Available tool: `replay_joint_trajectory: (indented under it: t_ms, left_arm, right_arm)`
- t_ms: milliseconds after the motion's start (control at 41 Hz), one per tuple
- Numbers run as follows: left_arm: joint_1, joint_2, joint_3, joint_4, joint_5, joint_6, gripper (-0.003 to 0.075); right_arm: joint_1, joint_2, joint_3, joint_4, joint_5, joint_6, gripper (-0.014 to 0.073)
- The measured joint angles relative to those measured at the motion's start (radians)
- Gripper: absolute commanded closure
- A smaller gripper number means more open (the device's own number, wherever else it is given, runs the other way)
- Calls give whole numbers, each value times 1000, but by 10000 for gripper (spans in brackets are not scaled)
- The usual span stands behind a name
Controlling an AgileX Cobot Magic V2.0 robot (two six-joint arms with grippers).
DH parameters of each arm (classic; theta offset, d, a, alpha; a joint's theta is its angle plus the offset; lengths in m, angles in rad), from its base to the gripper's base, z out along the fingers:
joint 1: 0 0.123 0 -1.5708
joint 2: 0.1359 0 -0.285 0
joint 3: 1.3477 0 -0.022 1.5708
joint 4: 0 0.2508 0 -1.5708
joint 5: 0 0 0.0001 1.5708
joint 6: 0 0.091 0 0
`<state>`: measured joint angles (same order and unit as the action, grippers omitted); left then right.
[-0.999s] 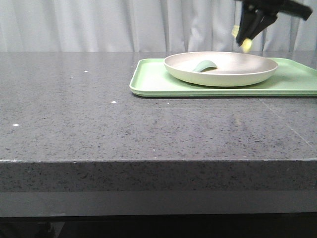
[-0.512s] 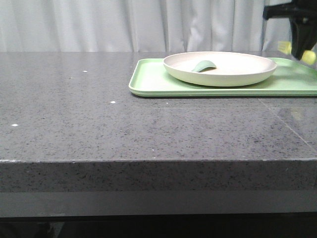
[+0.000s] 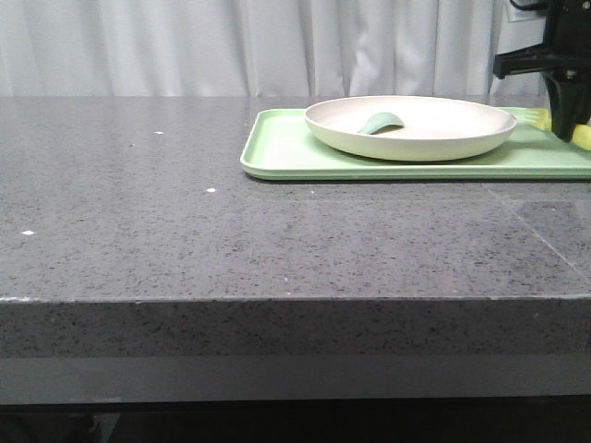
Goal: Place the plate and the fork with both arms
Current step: 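Lift the fork with the right gripper and set it beside the plate, then open the right gripper and withdraw it upward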
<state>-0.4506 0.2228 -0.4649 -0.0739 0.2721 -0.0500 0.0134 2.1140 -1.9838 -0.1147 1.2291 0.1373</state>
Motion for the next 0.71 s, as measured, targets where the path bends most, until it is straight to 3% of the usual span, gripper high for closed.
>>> replay_joint_trajectory:
  t_ms: [146, 439, 512, 706]
  left_arm:
    - [0, 0, 0, 0, 0, 0, 738]
    - [0, 0, 0, 0, 0, 0, 738]
    - [0, 0, 0, 0, 0, 0, 738]
    - [0, 0, 0, 0, 0, 0, 738]
  right_arm:
    - [0, 3, 0, 1, -4, -2, 351]
    - [0, -62, 1, 4, -5, -2, 338]
    - [0, -102, 1, 11, -5, -2, 391]
    - [0, -207, 10, 29, 10, -2, 687]
